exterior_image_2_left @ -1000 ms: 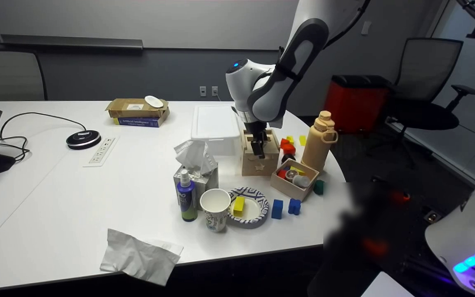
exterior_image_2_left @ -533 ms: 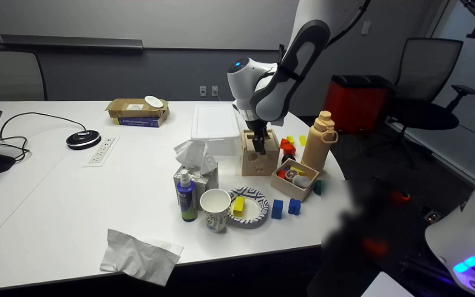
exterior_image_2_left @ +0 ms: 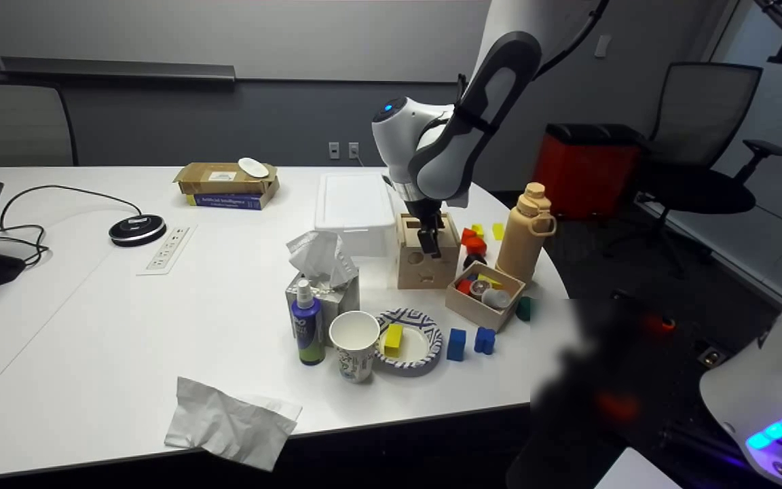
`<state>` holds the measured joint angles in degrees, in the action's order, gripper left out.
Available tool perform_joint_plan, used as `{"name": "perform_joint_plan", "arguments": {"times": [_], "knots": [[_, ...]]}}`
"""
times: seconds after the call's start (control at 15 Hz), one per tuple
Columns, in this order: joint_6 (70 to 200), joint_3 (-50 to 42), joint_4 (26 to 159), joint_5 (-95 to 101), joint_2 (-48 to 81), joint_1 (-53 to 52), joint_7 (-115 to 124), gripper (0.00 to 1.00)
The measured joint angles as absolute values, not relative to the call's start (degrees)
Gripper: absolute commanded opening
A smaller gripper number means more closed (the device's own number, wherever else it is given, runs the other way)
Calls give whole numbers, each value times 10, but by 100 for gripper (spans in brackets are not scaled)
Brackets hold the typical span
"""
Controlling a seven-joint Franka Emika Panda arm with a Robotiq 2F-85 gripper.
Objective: Slide the lid to close the box
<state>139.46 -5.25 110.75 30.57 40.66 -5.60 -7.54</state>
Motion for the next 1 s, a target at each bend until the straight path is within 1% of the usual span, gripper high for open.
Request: {"name": "perform_joint_plan", "arguments": {"times": [0.4,1.0], "knots": [[1303,-3,1097,232,372,-21,-188,100],[1138,10,1097,209,237,-13,-221,100]]}}
